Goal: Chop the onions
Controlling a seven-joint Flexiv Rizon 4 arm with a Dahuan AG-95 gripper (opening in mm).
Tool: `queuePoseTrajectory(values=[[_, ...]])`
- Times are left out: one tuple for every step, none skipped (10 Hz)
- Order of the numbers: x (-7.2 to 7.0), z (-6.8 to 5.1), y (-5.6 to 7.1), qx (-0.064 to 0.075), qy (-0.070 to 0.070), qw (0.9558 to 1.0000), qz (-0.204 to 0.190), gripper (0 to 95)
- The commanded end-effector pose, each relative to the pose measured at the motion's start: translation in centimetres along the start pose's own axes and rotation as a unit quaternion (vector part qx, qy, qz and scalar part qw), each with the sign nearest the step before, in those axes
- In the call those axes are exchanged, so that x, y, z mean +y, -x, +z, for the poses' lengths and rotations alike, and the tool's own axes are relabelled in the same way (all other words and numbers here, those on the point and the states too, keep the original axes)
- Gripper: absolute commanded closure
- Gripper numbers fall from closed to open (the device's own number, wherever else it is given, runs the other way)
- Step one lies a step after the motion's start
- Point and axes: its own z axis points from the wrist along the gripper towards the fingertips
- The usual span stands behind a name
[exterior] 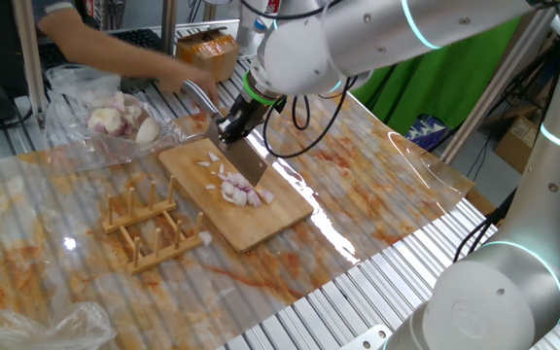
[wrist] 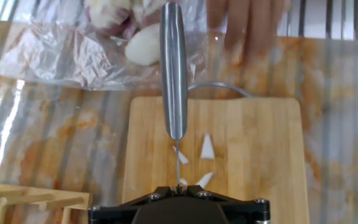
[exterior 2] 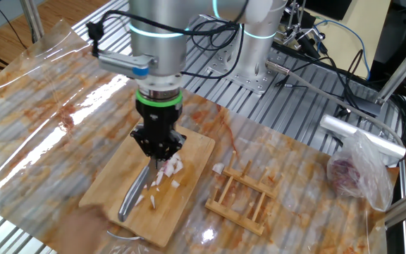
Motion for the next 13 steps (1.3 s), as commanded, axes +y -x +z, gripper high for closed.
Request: queuePoseTrajectory(values=[[0.5, -0.1, -0.9, 0.010, -0.037, 0.9993, 0.002, 95.0], [0.8, -0.1, -1.2, 0.048, -0.053, 0.9974, 0.004, 95.0], [1.2, -0.2, -1.0, 0.091, -0.050, 0.9942, 0.028, 95.0], [1.5, -0.5, -1.0, 0.111, -0.044, 0.9918, 0.044, 95.0], [2.3, -1.0, -1.1, 0.108, -0.037, 0.9917, 0.059, 95.0], [4.0, -2.0, -1.0, 0.113, -0.037, 0.9909, 0.064, 95.0], [5.1, -2.7, -1.2, 0.112, -0.039, 0.9907, 0.067, 95.0], [6.0, -3.2, -1.4, 0.113, -0.038, 0.9903, 0.072, 95.0], [7.0, -3.5, -1.8, 0.110, -0.035, 0.9908, 0.070, 95.0], [7.6, -3.6, -2.5, 0.105, -0.035, 0.9916, 0.068, 95.0], [7.8, -3.5, -3.0, 0.103, -0.035, 0.9918, 0.067, 95.0], [7.9, -3.4, -3.2, 0.102, -0.036, 0.9917, 0.070, 95.0], [8.0, -3.4, -3.5, 0.102, -0.040, 0.9910, 0.077, 95.0]])
